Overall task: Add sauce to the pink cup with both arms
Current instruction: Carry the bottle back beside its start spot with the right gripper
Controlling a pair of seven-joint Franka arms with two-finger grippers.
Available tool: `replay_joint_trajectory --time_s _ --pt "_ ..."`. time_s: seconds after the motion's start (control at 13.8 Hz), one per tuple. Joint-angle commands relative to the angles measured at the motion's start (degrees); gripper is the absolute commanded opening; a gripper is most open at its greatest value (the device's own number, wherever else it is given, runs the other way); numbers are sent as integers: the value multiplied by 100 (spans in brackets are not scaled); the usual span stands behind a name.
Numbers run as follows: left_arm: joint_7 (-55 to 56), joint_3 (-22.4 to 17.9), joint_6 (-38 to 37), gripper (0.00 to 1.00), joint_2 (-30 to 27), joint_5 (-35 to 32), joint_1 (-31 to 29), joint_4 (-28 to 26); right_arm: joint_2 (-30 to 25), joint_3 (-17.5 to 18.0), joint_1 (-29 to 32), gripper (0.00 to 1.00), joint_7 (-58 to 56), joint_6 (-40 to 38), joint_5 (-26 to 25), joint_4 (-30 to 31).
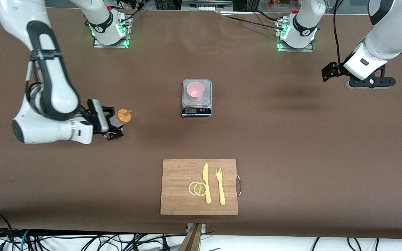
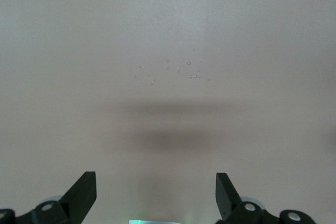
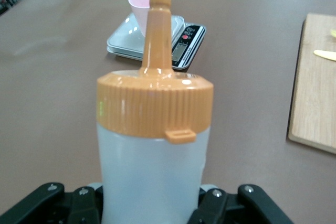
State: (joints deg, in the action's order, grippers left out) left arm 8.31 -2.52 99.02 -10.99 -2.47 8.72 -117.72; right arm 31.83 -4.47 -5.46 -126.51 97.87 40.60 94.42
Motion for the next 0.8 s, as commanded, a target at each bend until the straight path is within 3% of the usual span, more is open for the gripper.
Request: replay_joint_trajectory --time_s 0.0,0.72 --pt "-75 58 -128 100 27 -96 -72 126 235 113 641 0 -680 -521 413 -11" --pt "-40 67 -119 100 53 -96 -63 126 1070 113 2250 0 -1798 -1947 1073 77"
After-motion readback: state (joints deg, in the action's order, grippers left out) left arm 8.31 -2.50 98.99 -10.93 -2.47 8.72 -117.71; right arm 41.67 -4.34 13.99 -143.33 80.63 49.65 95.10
